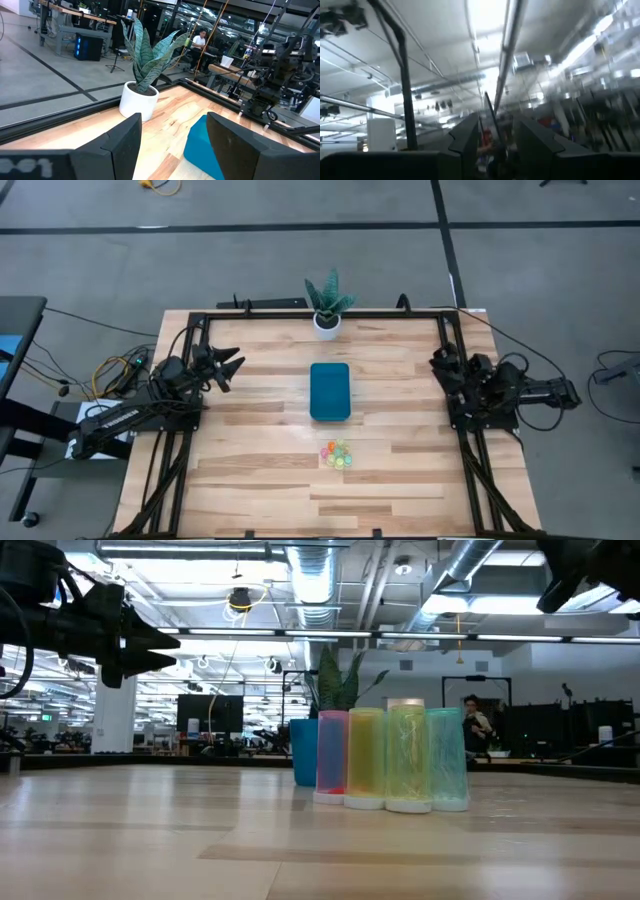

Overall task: Pick and place pill bottles into a basket
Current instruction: Put the blue pill bottle into the blue container

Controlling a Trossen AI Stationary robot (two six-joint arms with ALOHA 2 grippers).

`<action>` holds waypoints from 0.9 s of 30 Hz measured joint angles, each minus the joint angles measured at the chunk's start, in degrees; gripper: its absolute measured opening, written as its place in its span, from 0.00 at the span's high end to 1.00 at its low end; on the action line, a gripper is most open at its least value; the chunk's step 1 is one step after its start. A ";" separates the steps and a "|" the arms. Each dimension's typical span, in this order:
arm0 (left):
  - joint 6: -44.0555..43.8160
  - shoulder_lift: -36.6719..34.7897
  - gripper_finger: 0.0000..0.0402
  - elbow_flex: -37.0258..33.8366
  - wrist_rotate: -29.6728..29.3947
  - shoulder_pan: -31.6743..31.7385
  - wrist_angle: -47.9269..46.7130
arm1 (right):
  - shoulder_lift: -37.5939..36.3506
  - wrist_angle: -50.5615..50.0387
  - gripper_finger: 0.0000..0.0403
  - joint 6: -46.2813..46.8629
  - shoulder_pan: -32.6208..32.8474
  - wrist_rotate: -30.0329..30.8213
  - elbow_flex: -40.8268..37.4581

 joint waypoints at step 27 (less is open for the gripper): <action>0.00 -0.02 0.47 -0.01 0.00 0.01 0.00 | 33.63 -14.34 0.52 8.98 12.10 0.67 2.44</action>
